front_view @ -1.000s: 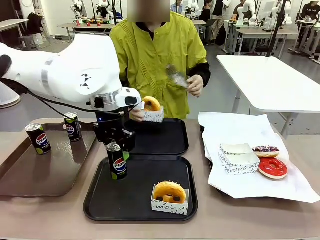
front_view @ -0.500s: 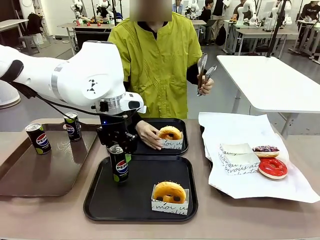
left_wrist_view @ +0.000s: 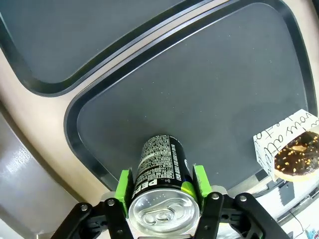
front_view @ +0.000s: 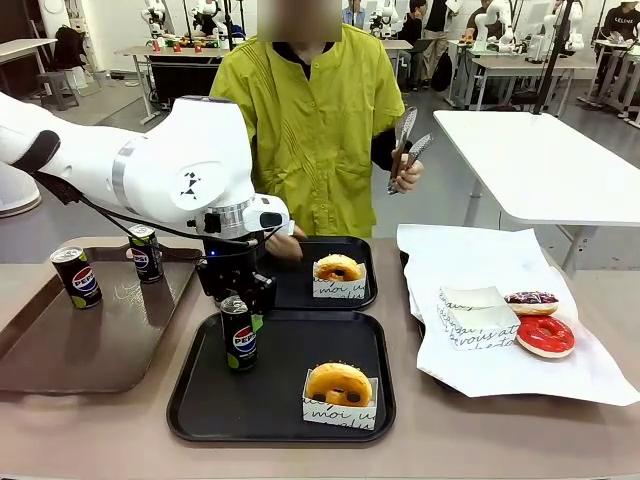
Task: Set up donuts and drinks on trays.
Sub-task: Pick up one Pepsi coke and place it on the Flat Tray.
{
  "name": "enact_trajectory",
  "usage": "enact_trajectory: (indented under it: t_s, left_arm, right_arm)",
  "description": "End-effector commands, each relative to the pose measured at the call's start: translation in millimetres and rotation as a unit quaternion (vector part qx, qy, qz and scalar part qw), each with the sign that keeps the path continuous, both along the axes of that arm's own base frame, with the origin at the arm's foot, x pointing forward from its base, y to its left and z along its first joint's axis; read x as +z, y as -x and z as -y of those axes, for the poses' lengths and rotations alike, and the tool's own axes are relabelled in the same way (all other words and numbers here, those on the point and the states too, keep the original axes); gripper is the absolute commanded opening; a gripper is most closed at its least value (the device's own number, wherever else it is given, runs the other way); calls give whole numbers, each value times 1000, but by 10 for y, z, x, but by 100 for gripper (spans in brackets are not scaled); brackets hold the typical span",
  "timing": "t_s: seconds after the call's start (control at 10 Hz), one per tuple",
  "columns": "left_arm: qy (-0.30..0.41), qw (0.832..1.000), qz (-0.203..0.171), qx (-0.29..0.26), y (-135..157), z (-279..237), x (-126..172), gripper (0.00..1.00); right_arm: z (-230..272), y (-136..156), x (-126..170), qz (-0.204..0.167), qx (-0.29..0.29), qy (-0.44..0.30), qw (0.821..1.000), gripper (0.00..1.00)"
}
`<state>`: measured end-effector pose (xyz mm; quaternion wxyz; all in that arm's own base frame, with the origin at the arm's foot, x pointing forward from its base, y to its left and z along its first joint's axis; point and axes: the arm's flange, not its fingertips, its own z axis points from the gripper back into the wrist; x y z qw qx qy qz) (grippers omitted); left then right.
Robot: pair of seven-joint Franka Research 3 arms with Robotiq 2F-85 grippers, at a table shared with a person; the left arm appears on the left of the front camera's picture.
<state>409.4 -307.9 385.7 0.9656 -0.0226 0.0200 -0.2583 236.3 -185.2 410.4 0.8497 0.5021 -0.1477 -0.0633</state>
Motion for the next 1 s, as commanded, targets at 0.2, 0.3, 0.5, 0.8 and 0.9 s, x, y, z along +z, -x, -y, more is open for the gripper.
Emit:
enact_trajectory:
  t_s: [0.2,0.3,0.5,0.8,0.9]
  left_arm:
    - [1,1000,19,6,75,-50,186,100]
    - [5,1000,28,3,168,-92,388,90]
    - [9,998,55,-1,435,-179,791,100]
    - [9,998,66,20,733,-263,998,100]
    - [6,997,68,37,784,-267,1032,100]
  right_arm:
    - [0,-13,-11,13,2,-8,1000,100]
    - [0,-13,-11,13,2,-8,1000,100]
    - [0,-13,-11,13,2,-8,1000,100]
    - [0,-13,-11,13,2,-8,1000,100]
    - [0,-13,-11,13,2,-8,1000,100]
